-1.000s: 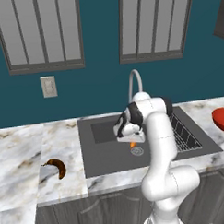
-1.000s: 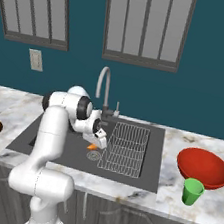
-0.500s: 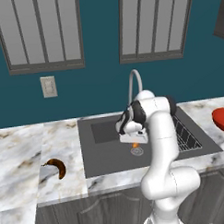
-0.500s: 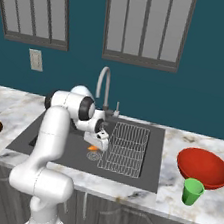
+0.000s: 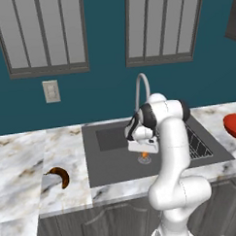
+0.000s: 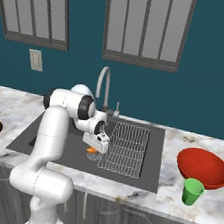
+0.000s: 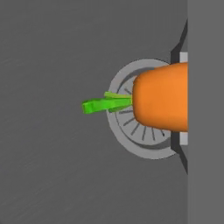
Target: Remove the carrot and banana from the sink. Then move the bowl and cup from the counter to the sink for washing.
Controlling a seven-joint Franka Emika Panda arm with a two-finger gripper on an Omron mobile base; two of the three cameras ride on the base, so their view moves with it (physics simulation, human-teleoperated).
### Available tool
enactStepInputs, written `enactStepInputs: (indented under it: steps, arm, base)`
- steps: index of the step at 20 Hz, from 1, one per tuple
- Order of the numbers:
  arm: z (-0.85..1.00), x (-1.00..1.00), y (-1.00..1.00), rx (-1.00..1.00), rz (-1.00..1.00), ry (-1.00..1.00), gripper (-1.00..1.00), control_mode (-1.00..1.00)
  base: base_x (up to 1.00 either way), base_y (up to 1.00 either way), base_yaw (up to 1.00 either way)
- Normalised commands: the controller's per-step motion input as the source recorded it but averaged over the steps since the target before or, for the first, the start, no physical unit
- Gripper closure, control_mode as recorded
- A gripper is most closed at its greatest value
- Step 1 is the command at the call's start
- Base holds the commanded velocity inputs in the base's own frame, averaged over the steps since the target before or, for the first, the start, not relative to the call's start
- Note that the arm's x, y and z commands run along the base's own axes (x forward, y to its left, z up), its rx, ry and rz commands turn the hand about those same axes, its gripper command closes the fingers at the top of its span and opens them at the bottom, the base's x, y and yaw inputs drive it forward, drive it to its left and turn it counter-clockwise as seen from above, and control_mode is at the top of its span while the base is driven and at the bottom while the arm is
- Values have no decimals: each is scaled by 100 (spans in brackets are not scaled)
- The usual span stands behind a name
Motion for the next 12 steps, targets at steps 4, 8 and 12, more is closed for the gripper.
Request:
enactStepInputs:
  steps: [4, 8, 12]
  arm:
    - [12, -23, 12, 2, 0, -1, 100, -100]
    - [20, -14, 9, 0, 0, -1, 100, -100]
    - [20, -24, 11, 0, 0, -3, 100, -100]
  base:
    - [0, 0, 0]
    - [0, 0, 0]
    - [0, 0, 0]
